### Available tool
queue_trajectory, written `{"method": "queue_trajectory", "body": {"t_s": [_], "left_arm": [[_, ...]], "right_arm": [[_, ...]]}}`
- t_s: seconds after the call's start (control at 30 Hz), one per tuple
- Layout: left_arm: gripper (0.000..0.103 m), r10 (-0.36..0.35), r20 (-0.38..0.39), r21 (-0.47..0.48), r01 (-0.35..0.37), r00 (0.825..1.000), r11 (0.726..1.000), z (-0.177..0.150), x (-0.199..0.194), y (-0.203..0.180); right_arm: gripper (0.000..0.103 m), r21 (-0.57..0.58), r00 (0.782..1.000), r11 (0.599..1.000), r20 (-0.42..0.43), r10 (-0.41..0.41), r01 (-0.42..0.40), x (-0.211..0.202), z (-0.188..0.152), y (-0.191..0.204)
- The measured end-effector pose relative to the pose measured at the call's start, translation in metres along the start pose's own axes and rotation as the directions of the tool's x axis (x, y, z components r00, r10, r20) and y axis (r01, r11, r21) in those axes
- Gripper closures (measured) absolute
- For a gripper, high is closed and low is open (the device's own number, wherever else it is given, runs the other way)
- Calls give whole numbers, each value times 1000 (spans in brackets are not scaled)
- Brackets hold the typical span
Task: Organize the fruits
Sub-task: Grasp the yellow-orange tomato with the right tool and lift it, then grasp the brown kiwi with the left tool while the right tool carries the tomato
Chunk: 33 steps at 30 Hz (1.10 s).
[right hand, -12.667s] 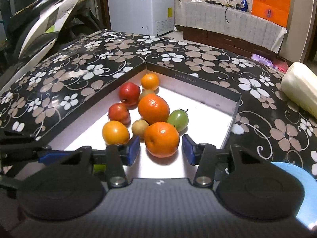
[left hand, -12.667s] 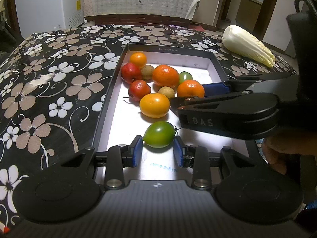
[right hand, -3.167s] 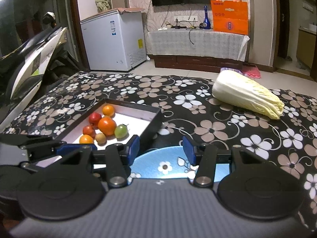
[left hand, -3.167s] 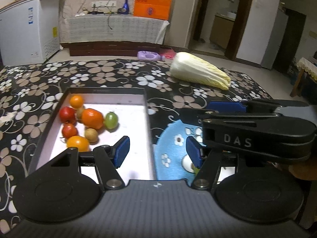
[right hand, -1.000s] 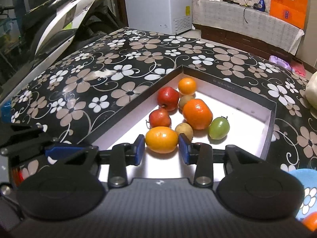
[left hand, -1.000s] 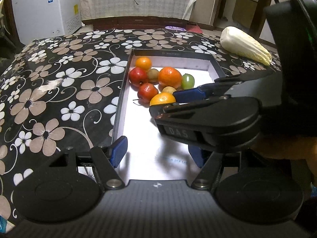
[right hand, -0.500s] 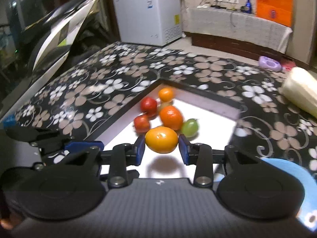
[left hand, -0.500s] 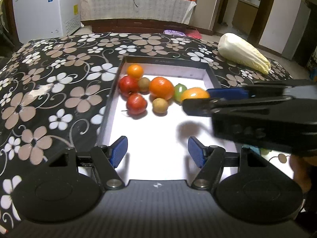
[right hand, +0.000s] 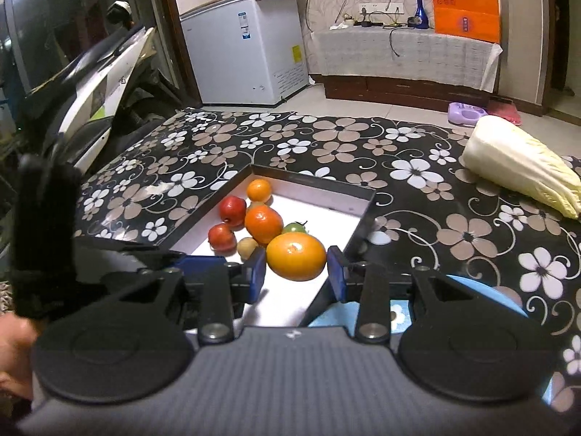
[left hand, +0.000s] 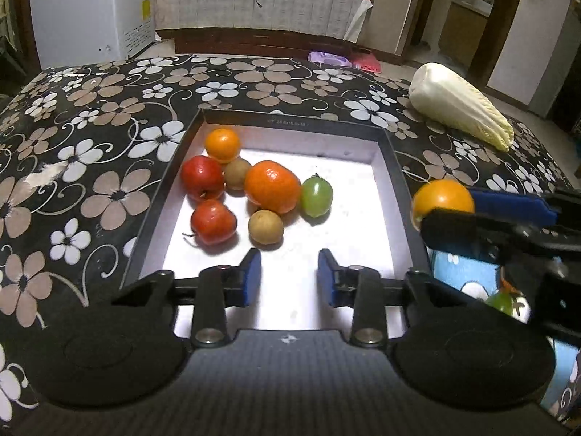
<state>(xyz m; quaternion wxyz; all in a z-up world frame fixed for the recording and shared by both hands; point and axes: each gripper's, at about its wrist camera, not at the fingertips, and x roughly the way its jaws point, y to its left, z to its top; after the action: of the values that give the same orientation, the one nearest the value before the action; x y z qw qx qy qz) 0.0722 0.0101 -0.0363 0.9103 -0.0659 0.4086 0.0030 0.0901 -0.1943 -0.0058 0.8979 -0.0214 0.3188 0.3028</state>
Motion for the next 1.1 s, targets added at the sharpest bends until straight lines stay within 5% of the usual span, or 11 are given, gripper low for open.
{"method": "queue_trajectory", "body": {"t_s": [0.47, 0.83, 0.97, 1.1], "left_arm": [[82, 25, -16, -32, -25, 1000, 999, 15, 17, 8], [73, 32, -7, -49, -33, 999, 998, 19, 20, 19], [52, 12, -5, -53, -12, 1000, 999, 22, 23, 19], [62, 41, 9, -18, -41, 999, 999, 23, 27, 15]], "right_arm": [[63, 18, 1000, 1000, 16, 2, -2, -11, -3, -10], [63, 11, 1000, 1000, 8, 9, -9, -8, -3, -7], [63, 8, 1000, 1000, 4, 10, -10, -8, -4, -6], [63, 10, 1000, 1000, 2, 9, -9, -8, -4, -7]]}}
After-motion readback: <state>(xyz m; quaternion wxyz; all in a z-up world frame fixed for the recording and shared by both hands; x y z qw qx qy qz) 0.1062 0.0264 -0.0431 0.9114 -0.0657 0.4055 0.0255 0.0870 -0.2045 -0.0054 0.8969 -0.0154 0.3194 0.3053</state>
